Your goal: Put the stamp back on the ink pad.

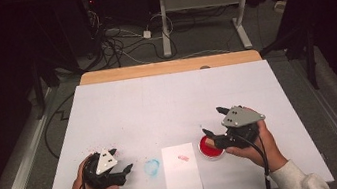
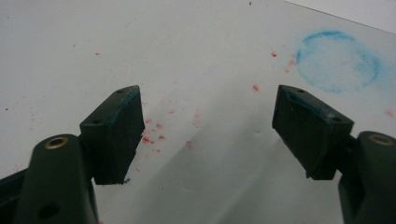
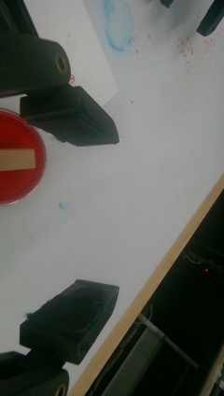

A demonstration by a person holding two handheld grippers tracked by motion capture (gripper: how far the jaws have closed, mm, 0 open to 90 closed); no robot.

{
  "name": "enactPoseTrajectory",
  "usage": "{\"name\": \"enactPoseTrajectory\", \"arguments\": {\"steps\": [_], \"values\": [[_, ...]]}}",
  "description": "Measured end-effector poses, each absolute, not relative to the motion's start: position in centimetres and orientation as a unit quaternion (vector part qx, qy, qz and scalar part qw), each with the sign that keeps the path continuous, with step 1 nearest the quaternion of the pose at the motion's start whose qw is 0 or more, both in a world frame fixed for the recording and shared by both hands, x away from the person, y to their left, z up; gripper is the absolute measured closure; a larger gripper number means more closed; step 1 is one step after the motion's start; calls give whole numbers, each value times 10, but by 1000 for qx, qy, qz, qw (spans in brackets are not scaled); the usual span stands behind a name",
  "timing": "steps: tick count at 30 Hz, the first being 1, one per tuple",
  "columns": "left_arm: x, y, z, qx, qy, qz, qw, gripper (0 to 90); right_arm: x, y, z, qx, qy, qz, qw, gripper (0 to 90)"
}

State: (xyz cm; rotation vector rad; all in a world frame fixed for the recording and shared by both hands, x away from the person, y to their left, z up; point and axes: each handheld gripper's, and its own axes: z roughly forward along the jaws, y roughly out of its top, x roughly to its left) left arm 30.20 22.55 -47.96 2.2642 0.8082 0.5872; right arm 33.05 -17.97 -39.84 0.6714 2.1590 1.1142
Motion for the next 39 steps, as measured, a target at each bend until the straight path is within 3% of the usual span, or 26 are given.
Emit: {"name": "enactPoseTrajectory", "arguments": {"steps": [39], "values": [[301,223,-478,865,302,226,329,243,309,-223,-412,265,806,400,346,204]]}}
